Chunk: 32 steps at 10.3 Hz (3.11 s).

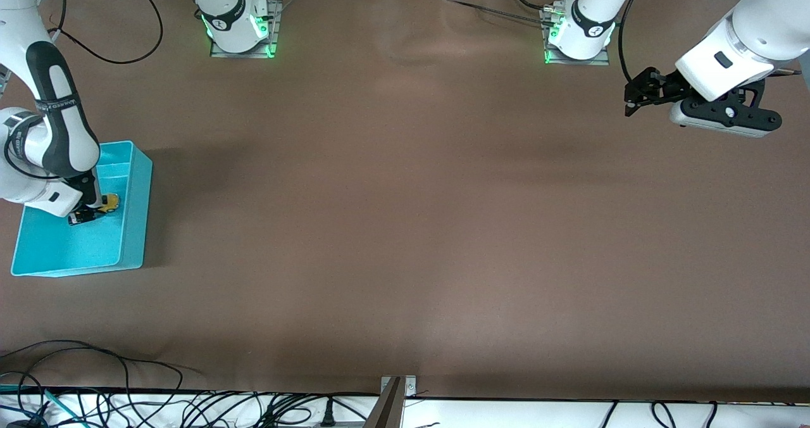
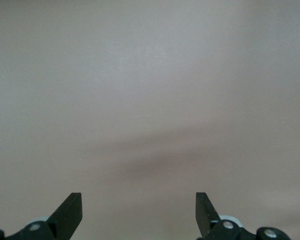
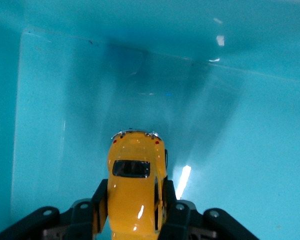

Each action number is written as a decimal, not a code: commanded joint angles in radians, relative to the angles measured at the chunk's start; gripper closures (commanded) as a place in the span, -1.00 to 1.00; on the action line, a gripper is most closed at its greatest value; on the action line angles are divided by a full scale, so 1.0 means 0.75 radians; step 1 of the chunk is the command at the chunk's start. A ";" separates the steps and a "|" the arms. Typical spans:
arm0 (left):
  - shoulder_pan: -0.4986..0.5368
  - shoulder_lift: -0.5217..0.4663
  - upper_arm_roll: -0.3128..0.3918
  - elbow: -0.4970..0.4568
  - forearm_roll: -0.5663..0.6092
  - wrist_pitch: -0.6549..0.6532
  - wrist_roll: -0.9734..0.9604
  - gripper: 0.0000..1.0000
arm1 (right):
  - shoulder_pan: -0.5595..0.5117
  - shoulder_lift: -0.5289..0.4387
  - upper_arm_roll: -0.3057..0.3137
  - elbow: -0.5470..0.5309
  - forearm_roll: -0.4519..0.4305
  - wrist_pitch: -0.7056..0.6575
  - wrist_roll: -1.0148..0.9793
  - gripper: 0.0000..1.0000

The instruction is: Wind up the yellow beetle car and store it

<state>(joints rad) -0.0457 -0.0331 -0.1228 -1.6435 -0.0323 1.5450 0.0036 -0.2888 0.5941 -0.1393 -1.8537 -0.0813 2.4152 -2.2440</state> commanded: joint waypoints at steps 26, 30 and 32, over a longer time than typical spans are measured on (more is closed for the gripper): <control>-0.005 -0.011 -0.033 0.017 -0.008 -0.062 -0.017 -1.00 | 0.125 -0.522 0.238 0.267 0.147 -1.073 1.798 -1.00; -0.005 -0.013 -0.033 0.017 -0.006 -0.062 -0.015 -1.00 | 0.127 -0.559 0.347 0.269 0.166 -1.058 2.189 -1.00; -0.005 -0.007 -0.031 0.017 -0.002 -0.060 -0.017 -1.00 | 0.131 -0.602 0.366 0.263 0.182 -1.048 2.386 -1.00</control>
<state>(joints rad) -0.0460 -0.0343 -0.1474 -1.6427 -0.0323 1.5162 0.0035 -0.1871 0.1821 0.1262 -1.6483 0.0323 1.6308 -0.5472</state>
